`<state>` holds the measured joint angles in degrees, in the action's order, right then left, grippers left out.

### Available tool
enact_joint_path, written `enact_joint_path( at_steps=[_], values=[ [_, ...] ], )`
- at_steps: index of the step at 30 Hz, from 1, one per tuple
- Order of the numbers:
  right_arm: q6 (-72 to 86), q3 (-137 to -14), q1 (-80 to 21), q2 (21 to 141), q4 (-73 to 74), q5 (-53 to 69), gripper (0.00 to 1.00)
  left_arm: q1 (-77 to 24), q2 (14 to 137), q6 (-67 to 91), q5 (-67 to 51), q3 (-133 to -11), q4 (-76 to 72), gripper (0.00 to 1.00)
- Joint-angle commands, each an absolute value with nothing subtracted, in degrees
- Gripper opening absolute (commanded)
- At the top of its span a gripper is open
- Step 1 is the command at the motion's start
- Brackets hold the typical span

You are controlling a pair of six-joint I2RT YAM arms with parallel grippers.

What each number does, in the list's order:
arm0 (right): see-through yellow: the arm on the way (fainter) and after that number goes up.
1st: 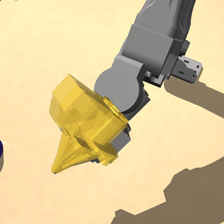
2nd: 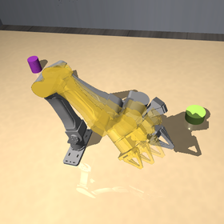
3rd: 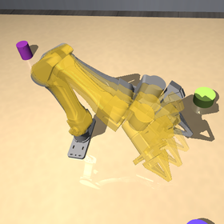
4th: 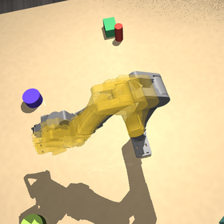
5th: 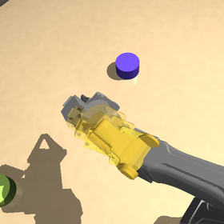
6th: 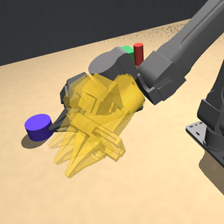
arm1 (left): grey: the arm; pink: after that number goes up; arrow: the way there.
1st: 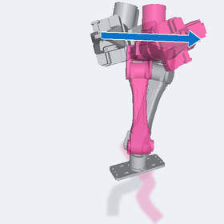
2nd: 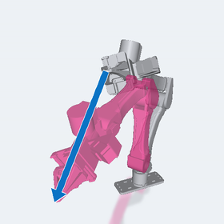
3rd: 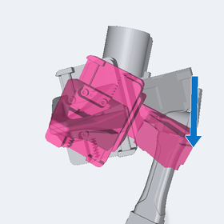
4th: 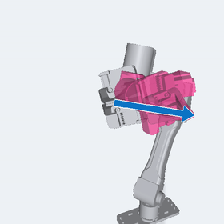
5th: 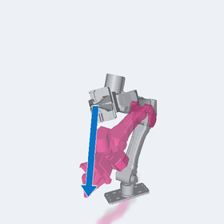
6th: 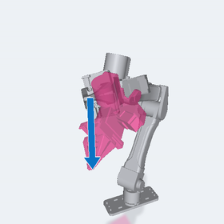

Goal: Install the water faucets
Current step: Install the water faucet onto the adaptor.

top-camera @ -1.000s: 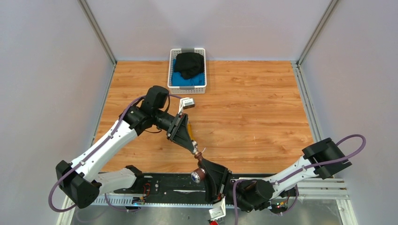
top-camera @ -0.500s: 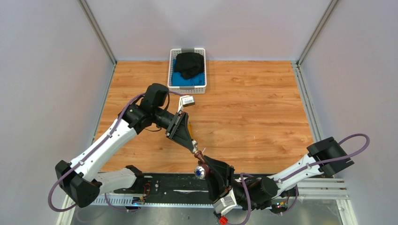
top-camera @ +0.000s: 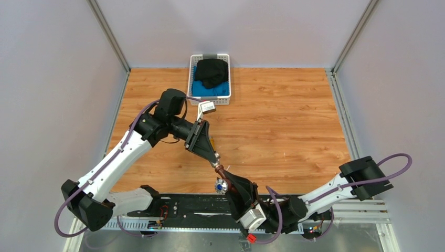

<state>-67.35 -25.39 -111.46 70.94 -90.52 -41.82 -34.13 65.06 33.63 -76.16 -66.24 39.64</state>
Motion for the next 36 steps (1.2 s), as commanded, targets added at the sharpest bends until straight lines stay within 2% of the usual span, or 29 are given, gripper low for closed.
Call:
enact_joint_path(
  at_steps=[1, 16, 29, 34, 36],
  values=[
    [-59.7, -28.2, -106.3, 73.2, -91.4, -47.3, 0.00, -36.5, 64.7, 33.9, -79.6, -68.9, 39.7, 0.00],
    [-41.2, -25.7, -97.6, 69.9, -91.4, -52.1, 0.00, -34.1, 67.4, 32.7, -78.8, -74.3, 39.8, 0.00],
    [-25.7, -23.2, -92.2, 65.6, -91.4, -49.0, 0.00, -33.9, 69.3, 30.6, -76.8, -79.4, 39.7, 0.00],
    [-28.5, -24.1, -90.9, 66.7, -91.4, -47.4, 0.00, -33.9, 69.7, 33.4, -73.7, -79.2, 37.5, 0.00],
    [-29.1, -24.5, -90.5, 67.1, -91.4, -45.9, 0.00, -33.9, 68.6, 38.6, -73.2, -76.9, 30.4, 0.00]
  ],
)
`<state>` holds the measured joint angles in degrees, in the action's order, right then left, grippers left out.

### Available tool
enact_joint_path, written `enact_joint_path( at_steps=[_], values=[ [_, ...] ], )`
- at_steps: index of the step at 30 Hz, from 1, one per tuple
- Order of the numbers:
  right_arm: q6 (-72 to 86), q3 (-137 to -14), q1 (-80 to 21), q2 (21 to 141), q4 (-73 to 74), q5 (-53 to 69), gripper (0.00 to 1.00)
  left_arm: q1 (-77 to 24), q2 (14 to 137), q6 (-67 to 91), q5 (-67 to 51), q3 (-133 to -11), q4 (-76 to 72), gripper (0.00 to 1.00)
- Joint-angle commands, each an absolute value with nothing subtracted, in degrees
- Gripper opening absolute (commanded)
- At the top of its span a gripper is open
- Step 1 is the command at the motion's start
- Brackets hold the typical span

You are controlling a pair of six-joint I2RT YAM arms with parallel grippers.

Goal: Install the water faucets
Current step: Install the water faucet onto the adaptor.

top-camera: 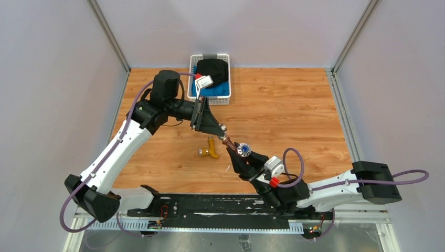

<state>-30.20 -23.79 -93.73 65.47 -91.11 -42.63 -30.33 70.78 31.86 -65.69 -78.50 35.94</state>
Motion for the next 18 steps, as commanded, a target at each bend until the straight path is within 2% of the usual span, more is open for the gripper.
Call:
enact_joint_path(
  at_steps=[1, 4, 6, 12, 18],
  values=[
    [-29.0, -24.6, -90.3, 67.1, -91.4, -45.5, 0.00, -33.9, 67.3, 44.4, -73.1, -73.6, 21.7, 0.00],
    [-26.2, -24.5, -89.7, 66.8, -91.4, -44.1, 0.00, -33.5, 63.1, 77.1, -69.4, -58.8, -23.9, 0.00],
    [-23.8, -24.3, -89.6, 66.4, -91.3, -43.8, 0.00, -33.4, 64.0, 89.3, -68.0, -53.8, -40.5, 0.00],
    [-21.9, -24.1, -89.1, 65.6, -91.3, -42.4, 0.00, -33.4, 67.4, 103.7, -66.7, -49.7, -63.0, 0.00],
    [-17.5, -23.4, -88.2, 64.5, -91.3, -43.2, 0.00, -33.4, 69.0, 105.6, -64.1, -48.2, -70.7, 0.00]
  ],
)
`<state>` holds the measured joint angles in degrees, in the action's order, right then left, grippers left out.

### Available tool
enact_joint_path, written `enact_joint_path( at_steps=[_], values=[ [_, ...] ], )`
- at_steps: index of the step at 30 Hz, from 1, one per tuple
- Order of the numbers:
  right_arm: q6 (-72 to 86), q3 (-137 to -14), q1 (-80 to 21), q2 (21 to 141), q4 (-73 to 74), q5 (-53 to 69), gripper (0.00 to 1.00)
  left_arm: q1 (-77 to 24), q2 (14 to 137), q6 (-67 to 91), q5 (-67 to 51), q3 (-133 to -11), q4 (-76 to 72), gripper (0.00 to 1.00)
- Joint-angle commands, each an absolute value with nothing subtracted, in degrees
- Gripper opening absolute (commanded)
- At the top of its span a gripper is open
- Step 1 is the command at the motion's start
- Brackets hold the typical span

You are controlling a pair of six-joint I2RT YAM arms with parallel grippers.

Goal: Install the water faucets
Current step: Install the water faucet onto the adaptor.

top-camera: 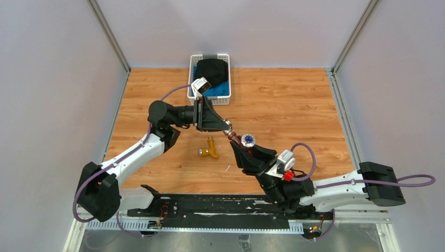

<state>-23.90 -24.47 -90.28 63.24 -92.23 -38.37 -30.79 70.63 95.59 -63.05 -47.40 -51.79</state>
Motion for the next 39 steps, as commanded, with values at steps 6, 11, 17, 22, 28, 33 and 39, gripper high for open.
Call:
enact_joint_path(
  at_steps=[6, 11, 17, 22, 28, 33, 39],
  values=[
    [-10.8, -24.2, -87.5, 64.6, -91.3, -46.0, 0.00, -33.4, 68.1, 99.4, -60.8, -45.5, -72.0, 0.00],
    [-2.2, -23.8, -86.8, 62.8, -88.7, -47.4, 0.00, -33.4, 65.8, 93.4, -57.4, -41.3, -72.4, 0.00],
    [13.4, -22.1, -83.7, 60.2, -82.3, -44.6, 0.00, -33.4, 64.2, 89.9, -53.0, -37.9, -79.8, 0.00],
    [19.4, -22.3, -82.6, 58.8, -77.6, -43.0, 0.00, -33.5, 61.0, 81.9, -48.4, -34.3, -81.7, 0.00],
    [27.6, -21.9, -81.2, 56.8, -70.5, -41.7, 0.00, -33.5, 51.5, 66.7, -42.1, -30.7, -72.5, 0.00],
    [33.8, -20.9, -79.0, 55.6, -67.4, -39.7, 0.00, -33.5, 46.7, 61.0, -40.0, -27.9, -70.9, 0.00],
    [42.7, -21.3, -75.5, 51.3, -57.2, -35.5, 0.00, -33.4, 42.4, 54.9, -37.1, -25.1, -68.8, 0.00]
  ],
)
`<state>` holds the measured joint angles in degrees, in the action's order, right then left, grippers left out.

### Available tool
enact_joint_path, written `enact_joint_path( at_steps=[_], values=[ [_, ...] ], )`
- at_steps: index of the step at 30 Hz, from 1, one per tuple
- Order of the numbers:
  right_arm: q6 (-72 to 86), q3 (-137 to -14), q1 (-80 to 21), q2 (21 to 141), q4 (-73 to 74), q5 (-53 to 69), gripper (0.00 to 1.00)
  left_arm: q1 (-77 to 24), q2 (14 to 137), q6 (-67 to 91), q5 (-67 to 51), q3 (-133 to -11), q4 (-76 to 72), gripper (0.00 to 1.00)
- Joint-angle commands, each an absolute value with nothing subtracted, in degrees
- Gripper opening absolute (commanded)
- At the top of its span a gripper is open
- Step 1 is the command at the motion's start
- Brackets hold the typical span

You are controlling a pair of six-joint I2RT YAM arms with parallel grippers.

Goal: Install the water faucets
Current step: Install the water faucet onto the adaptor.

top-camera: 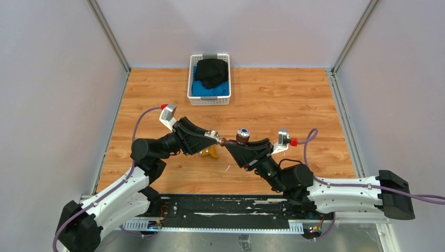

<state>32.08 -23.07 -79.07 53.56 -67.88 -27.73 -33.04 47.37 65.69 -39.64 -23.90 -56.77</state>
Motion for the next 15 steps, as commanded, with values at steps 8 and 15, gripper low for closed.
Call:
enact_joint_path(
  at_steps=[8, 15],
  values=[
    [24.8, -21.1, -75.0, 44.5, -52.7, -28.2, 0.00, -33.4, 42.1, 56.1, -35.3, -26.7, -59.3, 0.00],
    [1.6, -24.3, -75.0, 38.7, -42.7, -23.1, 0.00, -33.4, 39.3, 56.1, -35.2, -32.6, -39.1, 0.00]
  ],
)
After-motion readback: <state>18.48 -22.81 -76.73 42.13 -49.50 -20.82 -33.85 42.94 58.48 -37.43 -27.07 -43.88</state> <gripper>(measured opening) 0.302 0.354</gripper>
